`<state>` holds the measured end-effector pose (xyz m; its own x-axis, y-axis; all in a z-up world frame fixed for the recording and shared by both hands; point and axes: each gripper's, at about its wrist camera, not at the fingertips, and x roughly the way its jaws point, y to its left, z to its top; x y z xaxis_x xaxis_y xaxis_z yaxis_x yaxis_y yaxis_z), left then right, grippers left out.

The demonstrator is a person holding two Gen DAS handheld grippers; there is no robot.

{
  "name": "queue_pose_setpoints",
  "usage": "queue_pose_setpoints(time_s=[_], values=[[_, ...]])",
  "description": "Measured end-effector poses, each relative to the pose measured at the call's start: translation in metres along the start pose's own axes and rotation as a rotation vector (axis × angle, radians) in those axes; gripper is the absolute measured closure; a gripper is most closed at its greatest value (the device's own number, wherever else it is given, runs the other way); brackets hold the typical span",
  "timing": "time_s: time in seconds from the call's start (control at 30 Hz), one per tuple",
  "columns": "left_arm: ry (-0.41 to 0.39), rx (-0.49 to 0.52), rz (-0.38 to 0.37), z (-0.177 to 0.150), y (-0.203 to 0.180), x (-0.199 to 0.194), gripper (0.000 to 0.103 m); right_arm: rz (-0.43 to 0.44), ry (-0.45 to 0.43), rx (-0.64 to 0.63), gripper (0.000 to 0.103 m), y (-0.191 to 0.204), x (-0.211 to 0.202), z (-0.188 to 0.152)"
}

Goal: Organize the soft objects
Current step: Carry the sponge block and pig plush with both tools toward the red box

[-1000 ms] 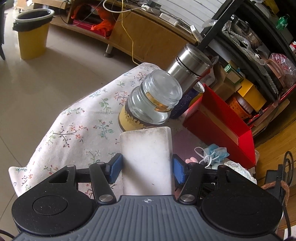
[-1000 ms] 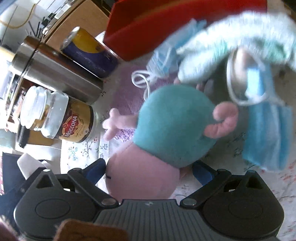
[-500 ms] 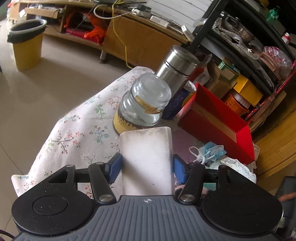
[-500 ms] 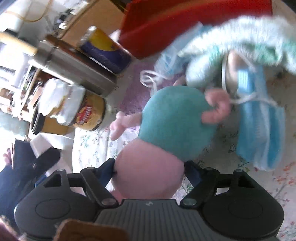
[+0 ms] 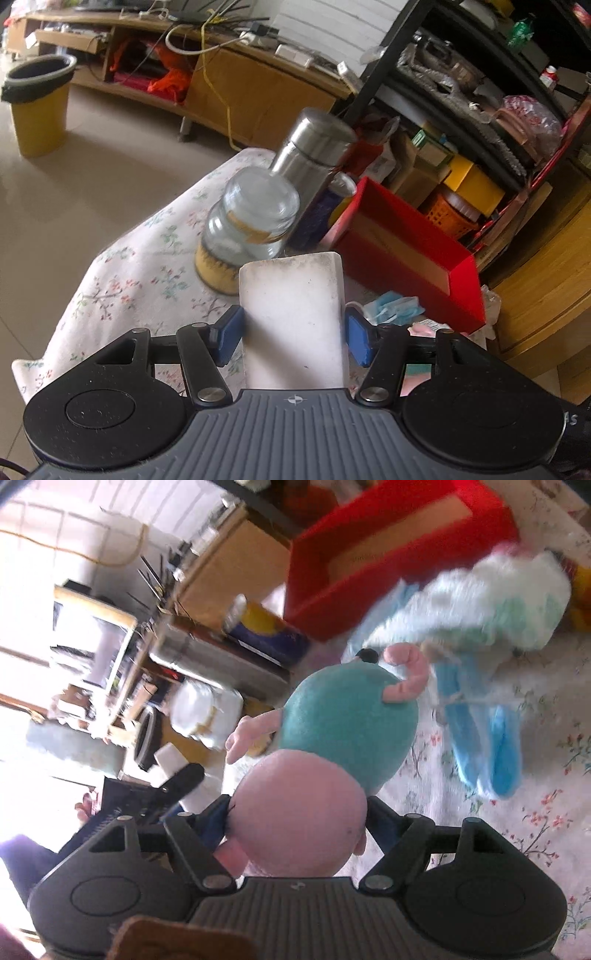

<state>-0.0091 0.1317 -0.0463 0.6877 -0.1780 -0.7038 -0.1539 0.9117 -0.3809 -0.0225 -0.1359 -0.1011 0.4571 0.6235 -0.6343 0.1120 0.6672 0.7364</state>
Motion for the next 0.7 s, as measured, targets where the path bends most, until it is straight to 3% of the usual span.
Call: queue_pose_setpoints(time_s=[0.3, 0.7], values=[[-0.043, 0.044, -0.026, 0.002, -0.027, -0.007, 0.044, 0.029, -0.080, -0.015, 0.054, 0.004, -0.031, 0.004], [-0.156, 0.100, -0.106, 0.026, -0.083, -0.016, 0.044, 0.046, -0.286, -0.076, 0.054, 0.019, -0.081, 0.023]])
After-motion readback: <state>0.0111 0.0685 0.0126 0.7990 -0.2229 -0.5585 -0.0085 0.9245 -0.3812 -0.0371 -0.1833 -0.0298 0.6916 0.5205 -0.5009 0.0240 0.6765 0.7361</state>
